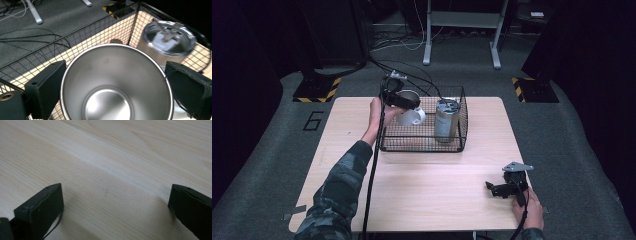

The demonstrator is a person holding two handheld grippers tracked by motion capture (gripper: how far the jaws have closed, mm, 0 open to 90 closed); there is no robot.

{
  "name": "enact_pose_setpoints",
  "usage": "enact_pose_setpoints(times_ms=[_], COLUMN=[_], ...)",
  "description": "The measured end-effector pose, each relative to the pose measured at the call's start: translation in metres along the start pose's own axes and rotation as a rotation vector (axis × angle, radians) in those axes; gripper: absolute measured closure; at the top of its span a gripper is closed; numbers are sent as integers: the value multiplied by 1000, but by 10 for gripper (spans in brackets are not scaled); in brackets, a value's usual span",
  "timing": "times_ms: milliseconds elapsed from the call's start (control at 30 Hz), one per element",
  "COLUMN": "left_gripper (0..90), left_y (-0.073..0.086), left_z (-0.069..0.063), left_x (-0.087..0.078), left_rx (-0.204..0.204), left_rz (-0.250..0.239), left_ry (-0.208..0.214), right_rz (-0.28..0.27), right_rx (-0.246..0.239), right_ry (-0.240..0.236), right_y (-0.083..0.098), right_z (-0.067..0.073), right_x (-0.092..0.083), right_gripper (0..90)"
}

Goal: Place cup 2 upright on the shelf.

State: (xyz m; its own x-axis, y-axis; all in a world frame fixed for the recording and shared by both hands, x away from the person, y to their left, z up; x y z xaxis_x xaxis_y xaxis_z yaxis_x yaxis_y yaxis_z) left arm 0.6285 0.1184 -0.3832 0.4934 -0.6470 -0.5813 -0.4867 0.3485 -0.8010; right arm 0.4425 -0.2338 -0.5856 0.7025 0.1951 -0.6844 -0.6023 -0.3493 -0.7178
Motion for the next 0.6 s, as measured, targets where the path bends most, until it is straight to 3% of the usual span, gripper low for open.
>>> enact_pose_setpoints(times_ms=[367, 600], left_gripper=[65, 65], left_y=[14, 22], left_z=[24, 28], left_x=[23, 38], left_rx=[-56, -79], left_rz=[52, 79], left_ry=[-45, -58], right_rz=[0, -4], right_rx=[0, -8], right_ry=[0, 0], right_y=[0, 0], right_z=[0, -1], right_x=[0, 0], right_gripper=[0, 0])
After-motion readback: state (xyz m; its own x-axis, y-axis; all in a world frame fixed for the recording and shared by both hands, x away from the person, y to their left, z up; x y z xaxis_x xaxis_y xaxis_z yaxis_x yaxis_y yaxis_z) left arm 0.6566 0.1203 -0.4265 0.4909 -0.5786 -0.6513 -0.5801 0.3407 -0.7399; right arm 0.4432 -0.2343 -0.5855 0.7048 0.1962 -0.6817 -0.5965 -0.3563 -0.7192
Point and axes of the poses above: each handheld gripper's, and its own axes: x roughly forward along the jaws, y roughly out of its underside, z roughly to its left, the point moved 8 cm from there along x, roughly forward along the jaws, and after that the axes turned 11 degrees about y, right-handed, at the moved point
